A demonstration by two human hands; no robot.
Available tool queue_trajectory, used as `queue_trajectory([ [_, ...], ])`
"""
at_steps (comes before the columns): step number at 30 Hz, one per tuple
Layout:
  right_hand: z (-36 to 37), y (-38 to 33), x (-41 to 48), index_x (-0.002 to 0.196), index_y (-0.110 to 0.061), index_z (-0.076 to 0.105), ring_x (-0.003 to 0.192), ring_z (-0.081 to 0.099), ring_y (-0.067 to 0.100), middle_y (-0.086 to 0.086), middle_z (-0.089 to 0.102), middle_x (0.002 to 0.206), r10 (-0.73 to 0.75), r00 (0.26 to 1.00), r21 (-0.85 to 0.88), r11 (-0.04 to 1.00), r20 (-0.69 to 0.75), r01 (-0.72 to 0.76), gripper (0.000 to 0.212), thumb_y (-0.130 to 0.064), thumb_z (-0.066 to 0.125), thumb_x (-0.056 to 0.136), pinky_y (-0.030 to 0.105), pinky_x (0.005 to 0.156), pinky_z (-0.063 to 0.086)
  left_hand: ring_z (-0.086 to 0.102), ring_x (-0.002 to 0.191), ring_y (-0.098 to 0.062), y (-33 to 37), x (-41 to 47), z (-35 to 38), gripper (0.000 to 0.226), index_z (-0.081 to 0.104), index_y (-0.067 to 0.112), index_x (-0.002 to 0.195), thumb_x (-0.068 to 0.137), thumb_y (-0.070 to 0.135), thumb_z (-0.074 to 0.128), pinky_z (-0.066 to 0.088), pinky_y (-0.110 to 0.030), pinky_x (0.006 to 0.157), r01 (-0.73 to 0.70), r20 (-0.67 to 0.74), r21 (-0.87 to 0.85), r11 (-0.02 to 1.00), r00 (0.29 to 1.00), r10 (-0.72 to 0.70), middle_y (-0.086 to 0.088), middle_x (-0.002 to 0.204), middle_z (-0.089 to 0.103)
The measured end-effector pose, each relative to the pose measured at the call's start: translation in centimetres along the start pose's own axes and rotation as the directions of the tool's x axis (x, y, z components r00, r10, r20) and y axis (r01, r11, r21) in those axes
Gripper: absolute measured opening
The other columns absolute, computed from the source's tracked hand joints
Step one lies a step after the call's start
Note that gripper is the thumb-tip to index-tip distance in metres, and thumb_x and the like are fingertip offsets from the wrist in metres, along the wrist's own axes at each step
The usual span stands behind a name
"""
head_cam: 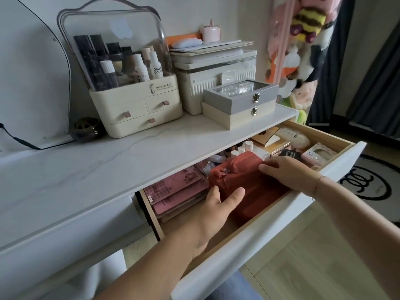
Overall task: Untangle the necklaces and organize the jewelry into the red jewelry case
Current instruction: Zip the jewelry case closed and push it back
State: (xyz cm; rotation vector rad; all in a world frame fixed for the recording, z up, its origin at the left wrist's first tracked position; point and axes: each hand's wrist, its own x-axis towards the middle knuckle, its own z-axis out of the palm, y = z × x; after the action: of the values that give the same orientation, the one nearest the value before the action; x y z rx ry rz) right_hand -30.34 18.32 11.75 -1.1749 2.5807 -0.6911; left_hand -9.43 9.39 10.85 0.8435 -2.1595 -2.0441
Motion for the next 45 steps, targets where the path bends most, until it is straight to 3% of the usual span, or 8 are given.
queue_trajectory([
  [3, -0.1, -0.1, -2.0, 0.145, -0.021, 0.03, 0.129, 0.035, 0.008, -0.004, 0.037, 0.144, -0.189, 0.981, 0.076, 0.98, 0.038, 0.185, 0.079, -0.062, 0.052, 0.081, 0.023, 0.108, 0.025, 0.015, 0.127, 0.009, -0.1, -0.9, -0.3, 0.102, 0.001, 0.029, 0.153, 0.075, 0.063, 0.057, 0.016, -0.015, 0.099, -0.089, -0.02, 0.195, 0.977, 0.995, 0.095, 0.021, 0.147, 0.013],
  [7, 0.1, 1.0, -5.1, 0.148, -0.038, 0.003, 0.138, -0.003, -0.008, -0.023, 0.007, 0.15, -0.363, 0.923, -0.025, 0.929, 0.127, 0.369, 0.108, -0.08, 0.057, 0.063, 0.038, 0.119, -0.003, -0.022, 0.141, -0.001, -1.3, -1.8, -1.5, 0.137, -0.025, 0.027, 0.148, 0.056, 0.082, 0.061, 0.001, -0.026, 0.114, -0.118, 0.059, 0.601, 0.79, 0.993, 0.103, 0.018, 0.15, -0.036],
  [10, 0.7, 1.7, -6.0, 0.145, -0.045, -0.007, 0.137, -0.016, -0.012, -0.026, -0.004, 0.152, -0.406, 0.901, -0.131, 0.895, 0.153, 0.426, 0.117, -0.086, 0.055, 0.054, 0.039, 0.116, -0.016, -0.022, 0.141, -0.003, -1.8, -2.6, -2.0, 0.13, -0.03, 0.029, 0.146, 0.068, 0.071, 0.066, 0.003, -0.028, 0.114, -0.139, 0.073, 0.756, 0.64, 0.989, 0.128, 0.019, 0.146, -0.043],
  [15, 1.8, 1.4, -4.9, 0.147, -0.041, -0.005, 0.143, -0.01, 0.001, -0.016, -0.003, 0.157, -0.437, 0.896, -0.136, 0.886, 0.072, 0.443, 0.126, -0.092, 0.049, 0.046, 0.044, 0.118, -0.01, -0.024, 0.143, -0.005, -1.7, -2.5, -2.7, 0.121, -0.02, 0.025, 0.15, 0.074, 0.063, 0.067, -0.003, -0.028, 0.116, -0.165, 0.004, 0.826, 0.538, 0.958, 0.287, 0.015, 0.152, -0.035],
  [21, 3.1, -0.9, -1.5, 0.149, -0.034, 0.002, 0.143, -0.008, 0.006, -0.009, -0.001, 0.158, -0.475, 0.879, -0.13, 0.874, -0.036, 0.468, 0.121, -0.081, 0.059, 0.053, 0.041, 0.118, -0.008, -0.024, 0.143, -0.009, -1.3, -1.4, -5.7, 0.115, -0.013, 0.018, 0.152, 0.075, 0.073, 0.053, -0.013, -0.03, 0.117, -0.003, -0.16, 0.932, 0.362, 0.894, 0.419, 0.004, 0.158, -0.024],
  [29, 5.6, -3.6, 4.0, 0.15, -0.026, 0.017, 0.146, 0.004, 0.012, -0.004, 0.016, 0.158, -0.523, 0.83, -0.213, 0.848, -0.194, 0.485, 0.104, -0.069, 0.063, 0.067, 0.041, 0.118, -0.006, 0.007, 0.149, -0.016, -2.3, 0.1, -10.2, 0.095, 0.01, 0.019, 0.154, 0.083, 0.064, 0.054, 0.001, -0.042, 0.118, 0.208, -0.315, 0.946, 0.251, 0.782, 0.538, 0.001, 0.162, 0.009],
  [34, 7.2, -4.7, 6.3, 0.14, -0.022, 0.04, 0.14, 0.025, 0.017, -0.002, 0.038, 0.146, -0.51, 0.812, -0.212, 0.859, -0.284, 0.466, 0.084, -0.063, 0.066, 0.072, 0.04, 0.117, 0.001, 0.059, 0.119, -0.029, -3.8, 0.7, -12.6, 0.073, 0.06, 0.012, 0.128, 0.063, 0.028, 0.088, 0.044, -0.047, 0.098, 0.148, -0.225, 0.974, 0.169, 0.65, 0.726, -0.008, 0.132, 0.061],
  [45, 9.2, -6.1, 7.7, 0.121, -0.016, 0.055, 0.116, 0.045, 0.029, 0.004, 0.051, 0.122, -0.474, 0.743, -0.304, 0.879, -0.471, 0.368, 0.067, -0.055, 0.072, 0.069, 0.044, 0.108, 0.02, 0.062, 0.116, -0.025, -5.2, 1.1, -13.6, 0.066, 0.062, 0.009, 0.126, 0.064, 0.002, 0.084, 0.042, -0.035, 0.098, 0.072, -0.179, 0.983, 0.167, 0.536, 0.825, -0.004, 0.126, 0.065],
])
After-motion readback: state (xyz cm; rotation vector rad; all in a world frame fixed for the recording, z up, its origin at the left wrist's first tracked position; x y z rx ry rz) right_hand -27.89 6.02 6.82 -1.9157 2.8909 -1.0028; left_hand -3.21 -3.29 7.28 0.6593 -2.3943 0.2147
